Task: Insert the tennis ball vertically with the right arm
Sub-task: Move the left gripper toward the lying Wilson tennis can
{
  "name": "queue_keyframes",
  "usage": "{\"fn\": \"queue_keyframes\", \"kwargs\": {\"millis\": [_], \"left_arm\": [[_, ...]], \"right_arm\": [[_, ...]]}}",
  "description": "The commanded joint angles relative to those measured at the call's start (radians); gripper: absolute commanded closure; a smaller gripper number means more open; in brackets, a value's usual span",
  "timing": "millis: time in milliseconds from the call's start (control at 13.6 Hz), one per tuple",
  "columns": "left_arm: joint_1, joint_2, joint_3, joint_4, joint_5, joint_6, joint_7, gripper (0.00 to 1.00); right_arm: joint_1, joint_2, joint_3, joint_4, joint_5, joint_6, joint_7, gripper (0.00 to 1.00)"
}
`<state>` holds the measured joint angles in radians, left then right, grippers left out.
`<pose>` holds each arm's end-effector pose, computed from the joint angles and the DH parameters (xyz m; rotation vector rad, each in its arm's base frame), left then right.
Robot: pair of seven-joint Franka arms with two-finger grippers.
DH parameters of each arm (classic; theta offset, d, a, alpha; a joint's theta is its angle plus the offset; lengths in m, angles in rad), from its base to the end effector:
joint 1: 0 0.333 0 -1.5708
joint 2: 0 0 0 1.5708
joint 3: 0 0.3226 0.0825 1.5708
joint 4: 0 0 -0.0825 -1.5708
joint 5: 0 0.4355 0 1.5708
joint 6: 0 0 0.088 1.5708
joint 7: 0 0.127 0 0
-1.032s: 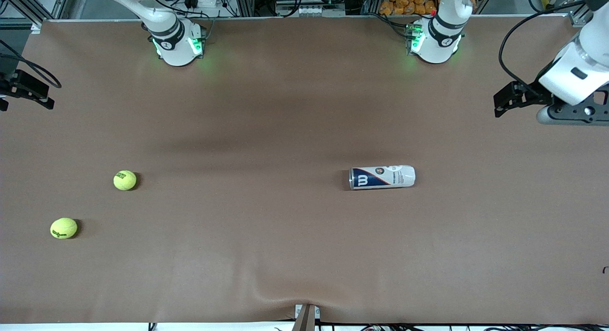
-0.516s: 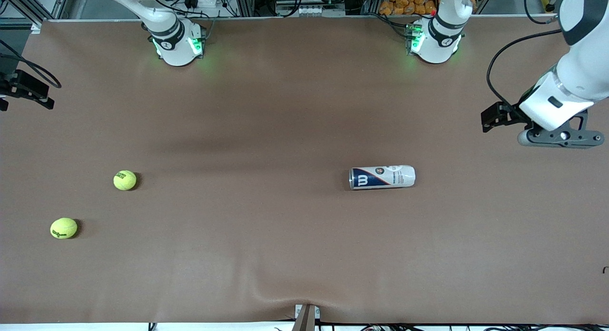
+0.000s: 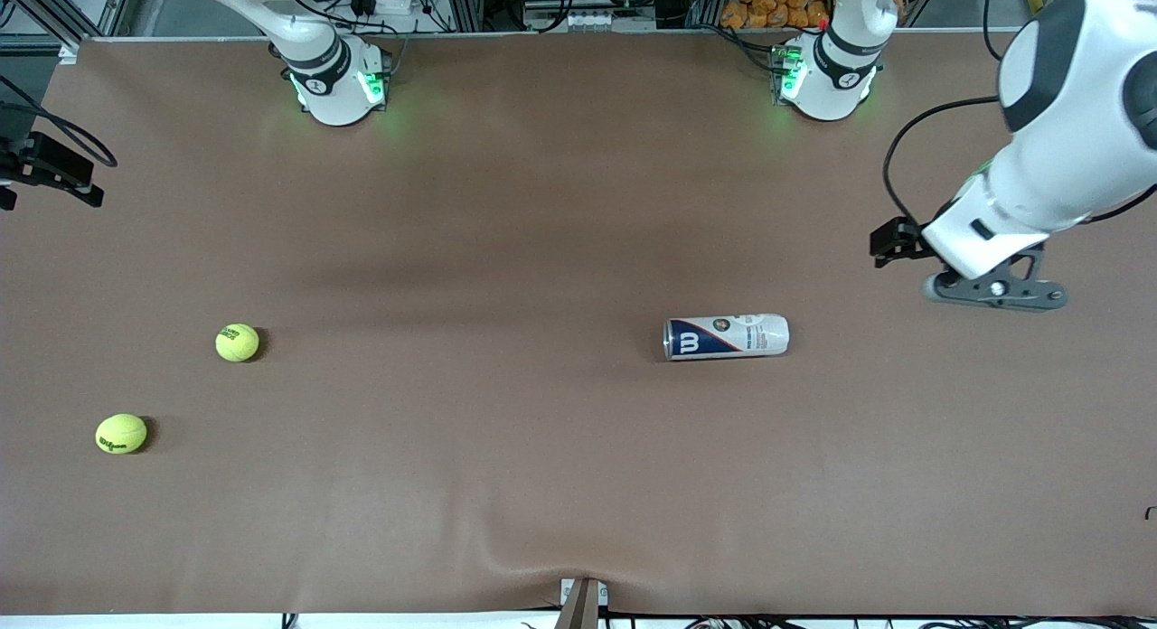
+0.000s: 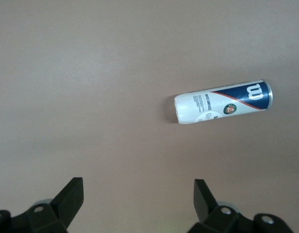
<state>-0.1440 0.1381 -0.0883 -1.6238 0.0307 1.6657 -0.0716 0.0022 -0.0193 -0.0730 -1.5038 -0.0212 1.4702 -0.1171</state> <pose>0.6288 -0.1423 0.5049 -3.0953 0.2557 0.1426 0.5875 -0.0450 0.6486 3.1225 0.0692 -0.0252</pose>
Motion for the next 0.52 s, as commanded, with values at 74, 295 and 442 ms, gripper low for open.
{"fn": "queue_keyframes", "kwargs": {"millis": [74,295,442], "left_arm": [[-0.081,0.084,-0.001,0.019,0.073,0.006,0.054,0.0],[-0.121,0.171,-0.001,0.061,0.08,0.006,0.107,0.0],[-0.156,0.231,-0.001,0.08,0.081,0.008,0.168,0.0]], "right_arm": [[-0.005,-0.021,0.004,-0.016,0.001,-0.004,0.013,0.0],[-0.007,-0.021,0.004,-0.018,0.001,-0.004,0.013,0.0],[-0.007,-0.021,0.004,-0.018,0.001,-0.004,0.013,0.0]]}}
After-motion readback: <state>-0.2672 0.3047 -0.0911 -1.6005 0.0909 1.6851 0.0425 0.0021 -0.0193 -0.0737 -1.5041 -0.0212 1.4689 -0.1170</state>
